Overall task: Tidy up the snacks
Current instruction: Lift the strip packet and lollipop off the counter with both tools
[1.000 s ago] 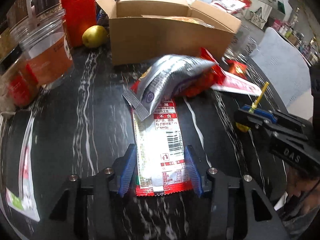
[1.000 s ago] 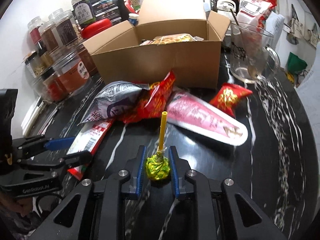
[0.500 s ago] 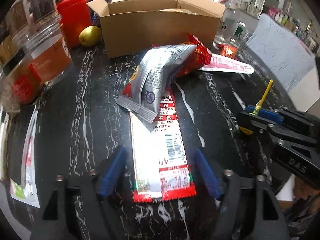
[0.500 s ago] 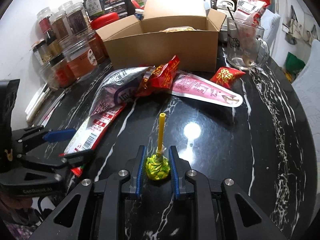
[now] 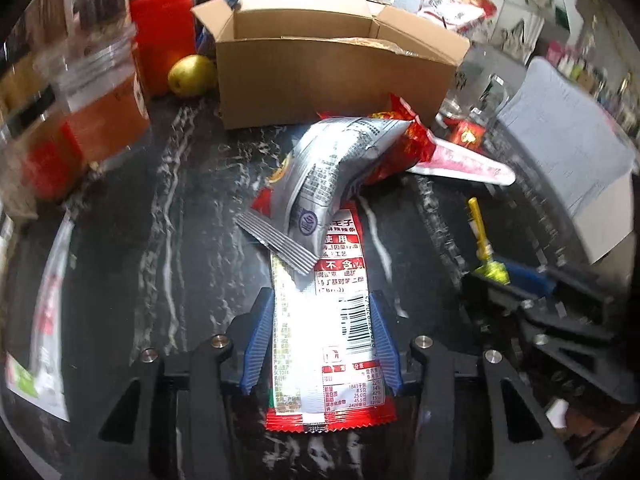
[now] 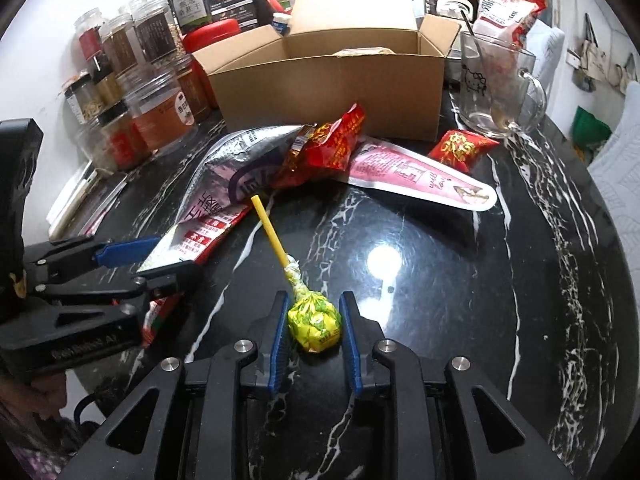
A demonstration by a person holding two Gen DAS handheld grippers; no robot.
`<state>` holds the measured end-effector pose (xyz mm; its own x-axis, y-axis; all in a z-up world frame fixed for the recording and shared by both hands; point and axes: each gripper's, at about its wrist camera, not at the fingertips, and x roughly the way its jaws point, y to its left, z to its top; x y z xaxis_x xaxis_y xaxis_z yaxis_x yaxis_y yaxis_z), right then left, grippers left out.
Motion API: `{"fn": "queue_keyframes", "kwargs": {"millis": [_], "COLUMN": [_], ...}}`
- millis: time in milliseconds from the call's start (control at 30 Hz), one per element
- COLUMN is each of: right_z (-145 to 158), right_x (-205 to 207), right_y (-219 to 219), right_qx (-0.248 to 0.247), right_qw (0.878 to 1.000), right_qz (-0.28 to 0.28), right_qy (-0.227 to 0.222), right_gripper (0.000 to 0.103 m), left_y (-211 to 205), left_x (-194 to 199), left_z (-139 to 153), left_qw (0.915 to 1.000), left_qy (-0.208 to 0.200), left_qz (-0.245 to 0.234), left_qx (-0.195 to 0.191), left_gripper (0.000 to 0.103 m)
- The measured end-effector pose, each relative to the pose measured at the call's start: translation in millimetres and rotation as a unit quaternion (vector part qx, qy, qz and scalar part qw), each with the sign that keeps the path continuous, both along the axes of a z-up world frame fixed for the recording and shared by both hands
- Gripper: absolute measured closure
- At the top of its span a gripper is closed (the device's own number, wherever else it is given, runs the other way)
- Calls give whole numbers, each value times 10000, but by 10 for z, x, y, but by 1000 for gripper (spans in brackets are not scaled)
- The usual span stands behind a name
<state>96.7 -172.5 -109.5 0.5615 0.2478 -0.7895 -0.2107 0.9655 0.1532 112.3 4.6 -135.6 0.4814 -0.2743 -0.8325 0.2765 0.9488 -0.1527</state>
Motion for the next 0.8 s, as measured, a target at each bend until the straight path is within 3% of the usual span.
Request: {"fn": "queue_keyframes", "kwargs": {"millis": [200, 433, 600, 800], "right_z": [78, 161, 150, 112], "right_x": [-39, -94, -134, -163], "right_y": [-42, -2, 6, -51], "right_qx": [209, 316, 315, 323], "right_qw": [9998, 9995, 9995, 9994], "right_qz": [-19, 20, 14, -85], "right_qy": [-32, -90, -76, -6], "right_gripper": [79, 79, 79, 79], "left_y": [-35, -67, -110, -286], "left_x": [-104, -237, -211, -200], "left_z": [133, 202, 12, -11], "left_qw": [9994, 9990, 9995, 9985], "left_qy": [-35, -112, 182, 83], "left_qz": [-160, -270, -243, -289], "left_qx": [-295, -352, -127, 457], "left_gripper": [57, 57, 57, 43]}}
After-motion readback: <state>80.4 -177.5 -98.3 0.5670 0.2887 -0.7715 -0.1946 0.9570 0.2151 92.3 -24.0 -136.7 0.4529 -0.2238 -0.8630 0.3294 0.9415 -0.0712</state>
